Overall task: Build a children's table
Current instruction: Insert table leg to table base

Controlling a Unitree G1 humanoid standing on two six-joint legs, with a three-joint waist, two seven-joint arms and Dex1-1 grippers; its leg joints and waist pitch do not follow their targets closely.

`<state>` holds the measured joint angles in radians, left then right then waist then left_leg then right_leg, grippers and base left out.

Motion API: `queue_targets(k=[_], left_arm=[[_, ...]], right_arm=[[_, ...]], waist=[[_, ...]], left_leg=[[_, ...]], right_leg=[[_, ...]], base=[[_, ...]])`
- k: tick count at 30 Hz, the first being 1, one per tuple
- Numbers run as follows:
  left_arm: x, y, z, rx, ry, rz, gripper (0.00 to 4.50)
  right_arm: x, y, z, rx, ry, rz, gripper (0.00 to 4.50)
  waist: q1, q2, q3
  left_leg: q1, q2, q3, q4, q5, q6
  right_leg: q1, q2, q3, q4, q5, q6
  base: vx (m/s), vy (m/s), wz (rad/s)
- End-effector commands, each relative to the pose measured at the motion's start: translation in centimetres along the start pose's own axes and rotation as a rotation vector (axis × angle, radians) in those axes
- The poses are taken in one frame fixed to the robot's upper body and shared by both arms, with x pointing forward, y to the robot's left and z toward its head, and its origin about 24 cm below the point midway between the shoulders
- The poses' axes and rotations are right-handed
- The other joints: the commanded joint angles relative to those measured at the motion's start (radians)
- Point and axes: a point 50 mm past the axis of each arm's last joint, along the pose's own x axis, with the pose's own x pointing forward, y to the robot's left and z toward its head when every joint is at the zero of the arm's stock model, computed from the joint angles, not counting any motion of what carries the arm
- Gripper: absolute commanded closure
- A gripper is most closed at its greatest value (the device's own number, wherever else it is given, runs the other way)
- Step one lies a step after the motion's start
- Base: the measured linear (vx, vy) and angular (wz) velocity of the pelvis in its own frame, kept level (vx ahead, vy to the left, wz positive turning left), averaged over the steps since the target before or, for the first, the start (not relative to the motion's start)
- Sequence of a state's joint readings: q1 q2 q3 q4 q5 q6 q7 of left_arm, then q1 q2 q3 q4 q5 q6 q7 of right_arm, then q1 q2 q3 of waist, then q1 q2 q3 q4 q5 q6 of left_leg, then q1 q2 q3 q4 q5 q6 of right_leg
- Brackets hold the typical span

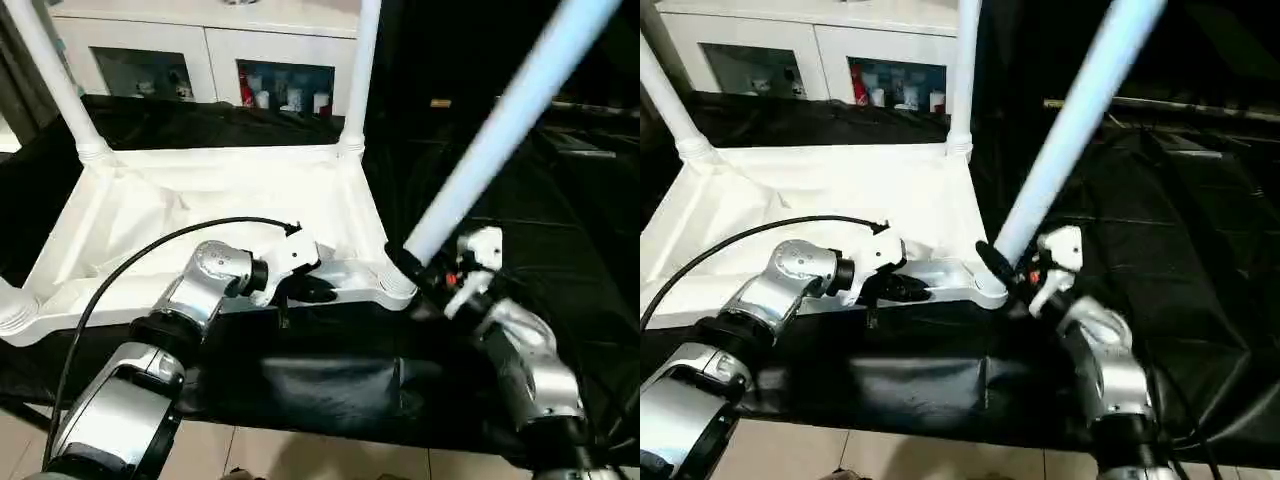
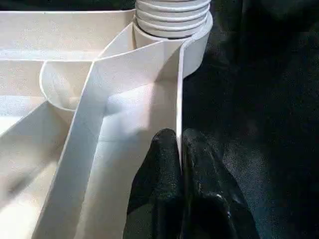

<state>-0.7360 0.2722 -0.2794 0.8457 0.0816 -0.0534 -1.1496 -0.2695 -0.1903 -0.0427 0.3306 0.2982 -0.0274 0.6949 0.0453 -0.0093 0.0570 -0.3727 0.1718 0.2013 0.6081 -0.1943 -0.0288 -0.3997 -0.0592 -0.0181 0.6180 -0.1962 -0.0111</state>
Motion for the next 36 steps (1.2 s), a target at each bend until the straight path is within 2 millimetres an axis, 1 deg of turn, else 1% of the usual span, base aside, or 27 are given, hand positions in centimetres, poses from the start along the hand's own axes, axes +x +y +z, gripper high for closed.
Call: queue_targets(k=[1,3,5,6,7,8,9,10,11,13,14,15,17,20,21,22,23,25,26,28,29,31,32,33,35,36], left_arm=[[0.0,-0.2,-0.5,-0.023,-0.001,0.012,4.50],[0.0,-0.2,-0.6,-0.019,0.005,0.008,4.50],[-0.1,-0.3,-0.6,-0.011,0.015,0.000,4.50],[-0.1,-0.4,-0.7,-0.001,0.028,-0.017,4.50],[-0.1,-0.4,-0.8,0.001,0.031,-0.022,4.50],[-0.1,-0.5,-0.8,0.004,0.033,-0.029,4.50],[-0.1,-0.5,-0.8,0.008,0.036,-0.036,4.50],[-0.1,-0.5,-0.7,0.012,0.036,-0.041,4.50],[-0.1,-0.5,-0.7,0.015,0.037,-0.043,4.50],[-0.1,-0.6,-0.7,0.027,0.049,-0.062,4.50],[0.0,-0.6,-0.6,0.034,0.056,-0.070,4.50],[0.0,-0.7,-0.6,0.041,0.063,-0.079,4.50],[0.0,-0.7,-0.6,0.042,0.064,-0.080,4.50],[0.0,-0.9,-0.6,0.063,0.062,-0.123,4.50],[-0.1,-1.1,-0.5,0.071,0.054,-0.158,4.50],[-0.2,-1.1,-0.5,0.072,0.051,-0.173,4.50],[-0.2,-1.2,-0.4,0.076,0.049,-0.189,4.50],[-0.3,-1.4,-0.4,0.083,0.052,-0.223,4.50],[-0.4,-1.4,-0.4,0.085,0.058,-0.227,4.50],[-0.5,-1.3,-0.5,0.090,0.065,-0.222,4.50],[-0.5,-1.2,-0.5,0.085,0.067,-0.208,4.50],[-0.3,-0.8,-0.3,0.058,0.053,-0.155,4.50],[-0.3,-0.7,-0.3,0.048,0.050,-0.138,4.50],[-0.1,-0.3,-0.3,0.018,0.050,-0.086,4.50],[0.1,-0.1,-0.3,0.000,0.053,-0.057,4.50],[0.3,0.2,-0.4,-0.035,0.073,0.000,4.50]], right_arm=[[-0.1,0.8,-1.7,0.022,0.077,0.037,2.61],[0.0,0.9,-1.7,0.017,0.082,0.050,2.61],[0.3,1.2,-1.7,0.017,0.096,0.080,2.61],[0.6,1.6,-1.9,0.023,0.144,0.145,2.61],[0.6,1.7,-1.9,0.022,0.157,0.163,2.61],[0.7,1.8,-2.0,0.037,0.175,0.185,2.61],[0.8,1.9,-2.0,0.056,0.193,0.210,2.61],[0.9,2.0,-1.9,0.056,0.207,0.242,2.61],[0.9,2.1,-1.9,0.053,0.216,0.263,2.61],[1.0,2.0,-1.7,0.071,0.242,0.306,2.61],[1.0,1.9,-1.7,0.080,0.258,0.329,2.61],[0.9,1.9,-1.8,0.105,0.291,0.379,2.61],[0.8,1.9,-1.8,0.108,0.295,0.385,2.61],[-0.1,2.0,-2.1,0.118,0.346,0.491,2.61],[-0.5,2.1,-2.4,0.122,0.366,0.525,2.61],[-0.6,2.1,-2.6,0.121,0.375,0.537,2.61],[-0.8,2.1,-2.7,0.118,0.380,0.542,2.61],[-0.9,2.0,-2.8,0.114,0.388,0.548,2.61],[-0.9,2.0,-2.9,0.111,0.388,0.542,2.61],[-0.9,1.9,-3.0,0.113,0.388,0.531,2.61],[-0.8,1.7,-3.1,0.111,0.390,0.507,2.61],[-0.4,0.9,-3.5,0.096,0.385,0.383,2.61],[-0.2,0.5,-3.7,0.088,0.391,0.333,2.61],[0.3,-0.5,-4.1,0.074,0.399,0.197,2.61],[0.6,-1.1,-4.4,0.067,0.404,0.121,2.61],[1.1,-1.7,-4.5,0.065,0.403,0.006,2.61]], waist=[[0.002,-0.007,-0.065],[0.002,-0.004,-0.065],[0.002,-0.005,-0.065],[0.000,-0.011,-0.063],[-0.002,-0.010,-0.063],[-0.002,-0.008,-0.063],[-0.004,-0.012,-0.063],[-0.004,-0.011,-0.063],[-0.004,-0.011,-0.063],[-0.003,-0.015,-0.063],[-0.003,-0.014,-0.064],[-0.003,-0.013,-0.063],[-0.002,-0.013,-0.063],[0.000,-0.017,-0.065],[0.002,-0.016,-0.064],[0.005,-0.017,-0.064],[0.006,-0.018,-0.063],[0.011,-0.018,-0.062],[0.011,-0.018,-0.061],[0.008,-0.017,-0.058],[0.007,-0.018,-0.057],[0.003,-0.020,-0.053],[0.000,-0.020,-0.052],[-0.009,-0.021,-0.049],[-0.019,-0.019,-0.047],[-0.025,-0.018,-0.046]], left_leg=[[0.016,0.058,-0.029,-0.075,-0.178,0.045],[0.016,0.058,-0.029,-0.075,-0.172,0.049],[0.014,0.057,-0.029,-0.075,-0.171,0.051],[0.014,0.056,-0.030,-0.076,-0.171,0.054],[0.013,0.056,-0.030,-0.076,-0.170,0.055],[0.015,0.056,-0.029,-0.075,-0.172,0.055],[0.014,0.056,-0.030,-0.075,-0.172,0.058],[0.016,0.058,-0.029,-0.075,-0.175,0.057],[0.016,0.058,-0.029,-0.076,-0.177,0.055],[0.018,0.059,-0.030,-0.077,-0.180,0.055],[0.018,0.060,-0.030,-0.077,-0.181,0.054],[0.019,0.060,-0.030,-0.078,-0.183,0.052],[0.019,0.061,-0.030,-0.079,-0.186,0.049],[0.022,0.063,-0.030,-0.080,-0.201,0.043],[0.024,0.064,-0.029,-0.081,-0.211,0.042],[0.023,0.064,-0.029,-0.081,-0.215,0.040],[0.023,0.065,-0.029,-0.082,-0.217,0.038],[0.027,0.067,-0.029,-0.085,-0.242,0.026],[0.027,0.068,-0.030,-0.087,-0.250,0.021],[0.031,0.067,-0.033,-0.090,-0.298,0.002],[0.032,0.067,-0.034,-0.091,-0.309,-0.002],[0.035,0.065,-0.038,-0.093,-0.350,-0.017],[0.037,0.065,-0.039,-0.093,-0.362,-0.021],[0.038,0.063,-0.046,-0.096,-0.395,-0.037],[0.041,0.061,-0.050,-0.096,-0.425,-0.049],[0.045,0.061,-0.056,-0.096,-0.457,-0.058]], right_leg=[[0.047,-0.083,0.037,-0.075,-0.124,-0.260],[0.046,-0.083,0.037,-0.074,-0.120,-0.260],[0.047,-0.083,0.037,-0.075,-0.123,-0.259],[0.049,-0.082,0.036,-0.074,-0.135,-0.257],[0.050,-0.083,0.037,-0.075,-0.139,-0.256],[0.047,-0.083,0.037,-0.076,-0.144,-0.256],[0.050,-0.083,0.037,-0.076,-0.151,-0.255],[0.047,-0.083,0.038,-0.078,-0.157,-0.253],[0.047,-0.083,0.038,-0.078,-0.159,-0.252],[0.047,-0.083,0.037,-0.078,-0.161,-0.253],[0.047,-0.083,0.037,-0.078,-0.162,-0.253],[0.046,-0.083,0.037,-0.079,-0.162,-0.255],[0.047,-0.084,0.037,-0.079,-0.159,-0.254],[0.047,-0.084,0.036,-0.080,-0.154,-0.256],[0.044,-0.085,0.036,-0.081,-0.158,-0.259],[0.046,-0.086,0.035,-0.082,-0.165,-0.259],[0.045,-0.086,0.036,-0.082,-0.169,-0.259],[0.041,-0.086,0.035,-0.085,-0.203,-0.254],[0.041,-0.086,0.035,-0.084,-0.213,-0.252],[0.036,-0.088,0.036,-0.092,-0.284,-0.239],[0.035,-0.088,0.036,-0.093,-0.302,-0.235],[0.030,-0.091,0.038,-0.102,-0.387,-0.214],[0.028,-0.093,0.038,-0.104,-0.413,-0.210],[0.026,-0.094,0.035,-0.109,-0.493,-0.188],[0.018,-0.094,0.033,-0.113,-0.553,-0.172],[0.014,-0.095,0.029,-0.122,-0.621,-0.140]], base=[[0.000,0.000,0.00],[0.000,0.000,0.00],[0.000,0.000,0.00],[0.000,0.000,0.00],[0.000,0.000,0.00],[0.000,0.000,0.00],[0.000,0.000,0.00],[0.000,0.000,0.00],[0.000,0.000,0.00],[0.000,0.000,0.00],[0.000,0.000,0.00],[0.000,0.000,0.00],[0.000,0.000,0.00],[0.000,0.000,0.00],[0.000,0.000,0.00],[0.000,0.000,0.00],[0.000,0.000,0.00],[0.000,0.000,0.00],[0.000,0.000,0.00],[0.000,0.000,0.00],[0.000,0.000,0.00],[0.000,0.000,0.00],[0.000,0.000,0.00],[0.000,0.000,0.00],[0.000,0.000,0.00],[-0.051,0.020,-0.10]])
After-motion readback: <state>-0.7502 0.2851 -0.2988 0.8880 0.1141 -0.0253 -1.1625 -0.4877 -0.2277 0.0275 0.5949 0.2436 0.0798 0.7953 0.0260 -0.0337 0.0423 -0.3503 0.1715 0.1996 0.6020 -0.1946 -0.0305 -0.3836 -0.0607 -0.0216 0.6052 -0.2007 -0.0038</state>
